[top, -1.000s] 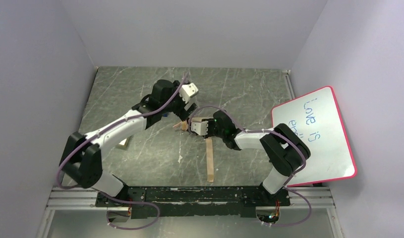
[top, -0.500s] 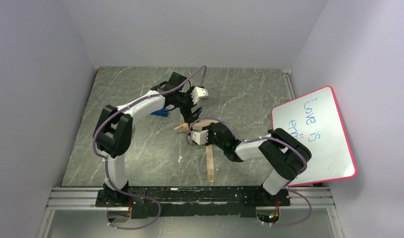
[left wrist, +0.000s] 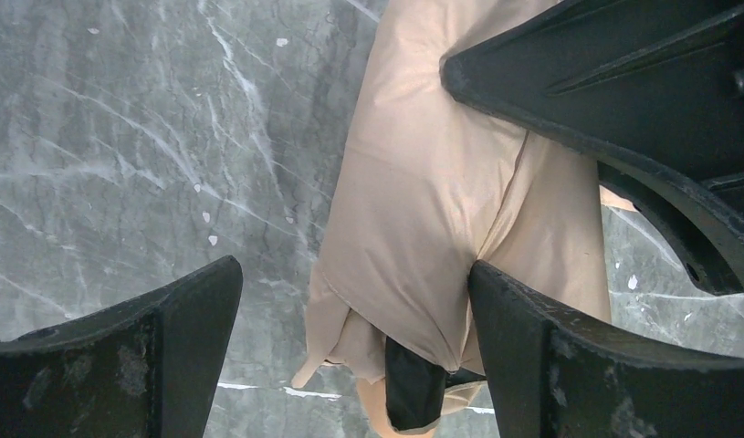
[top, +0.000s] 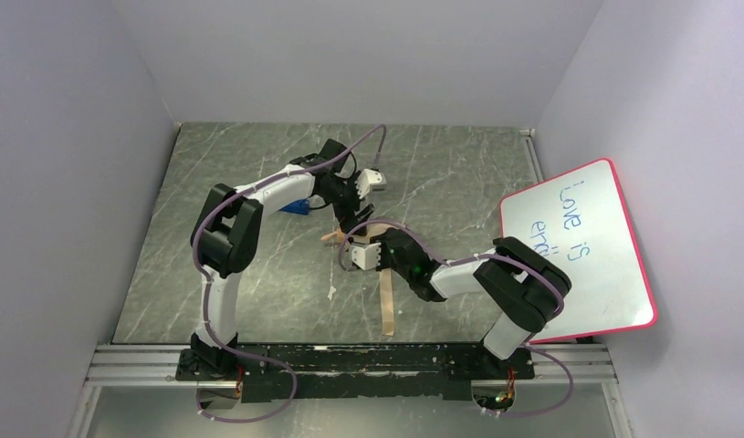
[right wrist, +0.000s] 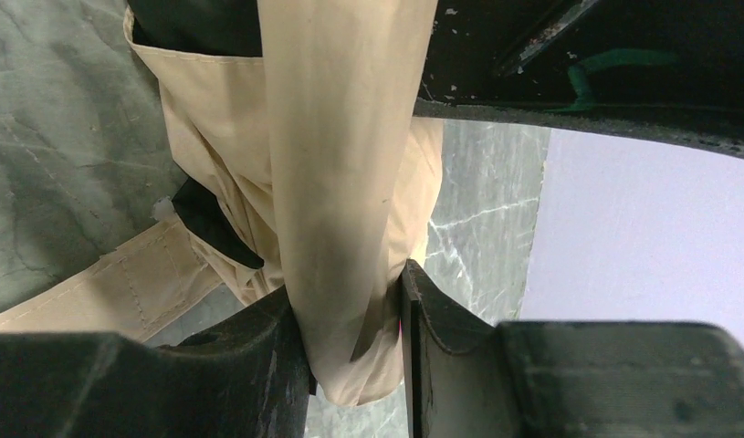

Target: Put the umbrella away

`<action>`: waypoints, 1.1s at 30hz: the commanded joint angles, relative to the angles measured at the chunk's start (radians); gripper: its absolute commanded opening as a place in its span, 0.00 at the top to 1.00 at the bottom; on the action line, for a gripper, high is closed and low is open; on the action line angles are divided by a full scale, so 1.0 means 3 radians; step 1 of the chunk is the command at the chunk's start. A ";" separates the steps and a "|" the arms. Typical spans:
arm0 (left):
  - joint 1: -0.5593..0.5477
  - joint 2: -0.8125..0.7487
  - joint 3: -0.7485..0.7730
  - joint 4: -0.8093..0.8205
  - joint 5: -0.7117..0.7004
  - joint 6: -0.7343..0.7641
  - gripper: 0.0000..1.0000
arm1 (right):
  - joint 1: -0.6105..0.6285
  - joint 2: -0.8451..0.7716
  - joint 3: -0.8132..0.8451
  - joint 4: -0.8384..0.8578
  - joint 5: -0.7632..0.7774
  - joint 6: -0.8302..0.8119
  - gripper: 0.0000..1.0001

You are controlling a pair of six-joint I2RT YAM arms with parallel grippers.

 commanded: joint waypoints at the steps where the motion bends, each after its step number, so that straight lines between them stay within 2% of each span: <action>1: 0.0009 0.0052 -0.0155 -0.0187 0.0057 0.0095 0.04 | 0.0058 0.0167 -0.0129 -0.0536 -0.0058 0.0119 0.65; 12: -0.0108 0.0263 -0.0225 -0.0312 -0.0098 0.0062 0.08 | 0.0116 0.0113 -0.0110 -0.0419 -0.0062 0.0174 0.65; 18: -0.0253 0.0367 -0.0211 -0.0453 -0.0078 0.0143 0.05 | 0.0129 0.0077 -0.0170 -0.0365 -0.0058 0.0202 0.65; 22: -0.0294 0.0437 -0.0189 -0.0538 -0.0025 0.0162 0.06 | 0.0131 0.0062 -0.0203 -0.0342 -0.0038 0.0200 0.65; 25: -0.0303 0.0494 -0.0198 -0.0535 -0.0184 0.0138 0.14 | 0.0138 0.0038 -0.0204 -0.0337 -0.0031 0.0216 0.65; 33: -0.0321 0.0460 -0.0233 -0.0446 -0.0627 0.0072 0.48 | 0.0155 -0.0025 -0.0203 -0.0348 -0.0014 0.0287 0.63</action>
